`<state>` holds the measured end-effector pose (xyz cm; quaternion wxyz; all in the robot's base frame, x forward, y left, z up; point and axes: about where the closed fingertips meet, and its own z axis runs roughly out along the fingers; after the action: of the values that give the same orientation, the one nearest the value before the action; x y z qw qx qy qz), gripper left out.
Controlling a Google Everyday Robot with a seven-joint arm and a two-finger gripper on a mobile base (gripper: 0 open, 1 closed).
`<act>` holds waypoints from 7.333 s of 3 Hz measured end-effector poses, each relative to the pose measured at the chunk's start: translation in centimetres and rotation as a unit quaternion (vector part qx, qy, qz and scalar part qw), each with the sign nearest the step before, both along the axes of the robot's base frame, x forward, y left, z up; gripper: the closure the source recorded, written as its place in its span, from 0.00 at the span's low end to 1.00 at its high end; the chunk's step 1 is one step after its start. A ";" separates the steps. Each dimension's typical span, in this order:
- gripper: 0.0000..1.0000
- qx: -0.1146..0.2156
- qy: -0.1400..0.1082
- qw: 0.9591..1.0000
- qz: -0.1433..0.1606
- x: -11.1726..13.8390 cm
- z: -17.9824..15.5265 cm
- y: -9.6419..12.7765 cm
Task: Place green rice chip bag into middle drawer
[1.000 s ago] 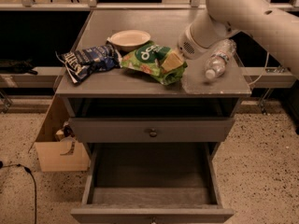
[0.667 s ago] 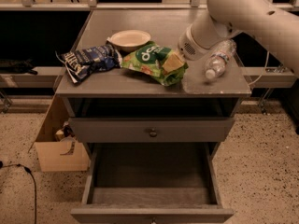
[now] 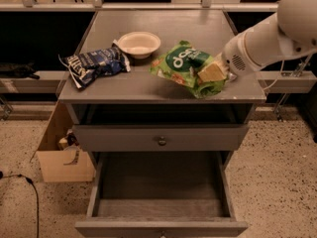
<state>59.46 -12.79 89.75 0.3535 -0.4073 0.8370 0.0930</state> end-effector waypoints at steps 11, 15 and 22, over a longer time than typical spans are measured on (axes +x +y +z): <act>1.00 0.003 0.106 0.994 -0.005 -20.7 -20.1 0.1; 1.00 0.013 0.190 0.981 -0.039 -14.5 -33.6 -1.3; 0.82 0.008 0.267 0.964 -0.008 -10.0 -45.2 4.2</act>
Offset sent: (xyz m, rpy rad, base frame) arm -0.1841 -0.1196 -0.1079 0.0495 0.1178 -0.2209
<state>49.45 -8.61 44.57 0.1208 -0.3579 0.9035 0.2022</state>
